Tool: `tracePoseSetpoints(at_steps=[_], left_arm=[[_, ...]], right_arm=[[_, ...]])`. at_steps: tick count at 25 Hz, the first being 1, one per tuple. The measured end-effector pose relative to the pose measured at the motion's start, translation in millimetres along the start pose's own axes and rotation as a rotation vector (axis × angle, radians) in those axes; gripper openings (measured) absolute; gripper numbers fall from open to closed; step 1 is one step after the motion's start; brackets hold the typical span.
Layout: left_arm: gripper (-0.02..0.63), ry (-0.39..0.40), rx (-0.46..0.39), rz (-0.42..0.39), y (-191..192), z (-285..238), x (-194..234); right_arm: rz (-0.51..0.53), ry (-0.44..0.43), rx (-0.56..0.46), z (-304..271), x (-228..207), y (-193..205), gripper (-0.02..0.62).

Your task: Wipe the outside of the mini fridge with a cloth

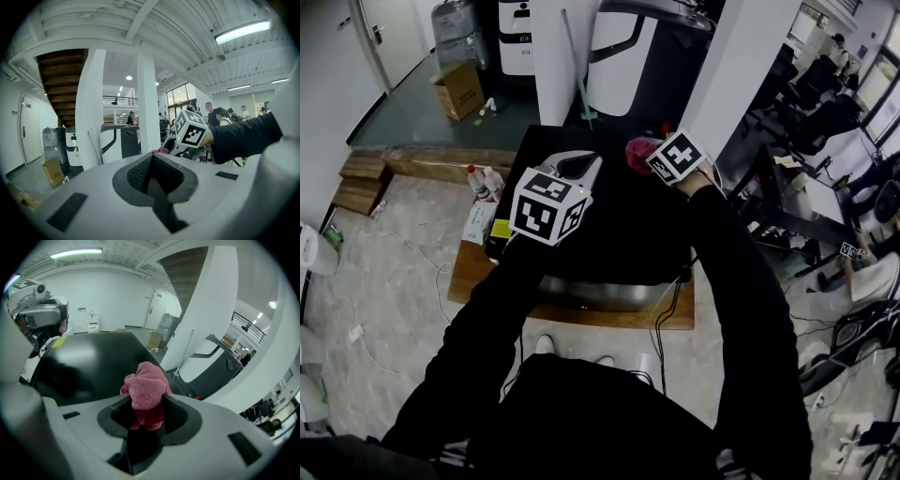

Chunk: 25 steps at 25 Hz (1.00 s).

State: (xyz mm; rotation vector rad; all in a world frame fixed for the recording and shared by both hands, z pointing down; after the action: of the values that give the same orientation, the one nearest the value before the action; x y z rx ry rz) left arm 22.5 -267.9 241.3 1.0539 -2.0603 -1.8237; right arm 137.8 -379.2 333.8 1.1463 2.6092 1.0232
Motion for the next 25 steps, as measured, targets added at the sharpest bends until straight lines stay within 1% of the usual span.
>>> tracePoseSetpoints(at_steps=[8,11,13,16,20,22,25], left_arm=[[0.006,-0.007,0.009,0.008,-10.4,-15.8,-31.0],[0.006,-0.022,0.005,0.011,-14.8,-13.0,-39.7],[0.006,-0.036,-0.003,0.014,-17.8,-5.5,-41.2],[0.006,-0.062,-0.023,0.014,-24.8,14.1,-38.7],[0.006,-0.095,-0.055,0.016,-31.3,44.4,-25.3],[0.006,-0.107,-0.072,0.019,-32.8,60.7,-16.8],[0.006,-0.114,-0.090,0.018,-29.9,85.8,-5.6]], right_arm=[[-0.046,0.030,0.012,27.1,-47.5,43.7,0.144],[-0.040,0.046,0.020,35.0,-56.6,54.8,0.146],[-0.030,0.042,0.005,44.2,-54.2,53.4,0.146],[-0.028,-0.003,-0.079,73.5,-31.5,36.1,0.146],[0.023,-0.042,-0.182,116.2,16.6,1.3,0.146],[0.048,-0.060,-0.210,130.9,45.7,-13.9,0.146],[0.086,-0.089,-0.221,141.0,93.9,-30.3,0.146]])
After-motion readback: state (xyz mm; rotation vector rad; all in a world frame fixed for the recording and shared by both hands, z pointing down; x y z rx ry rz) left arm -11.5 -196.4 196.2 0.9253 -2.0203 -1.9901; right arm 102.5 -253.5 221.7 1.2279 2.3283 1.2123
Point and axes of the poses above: the fingertips, and each gripper's own axes: z backward along the fingers, x to its left, y out of its underside, the point moved 1 cm from there along z, backward along the fingers, and after that the axes turned 14 degrees about -z, right-handed, at the moved point
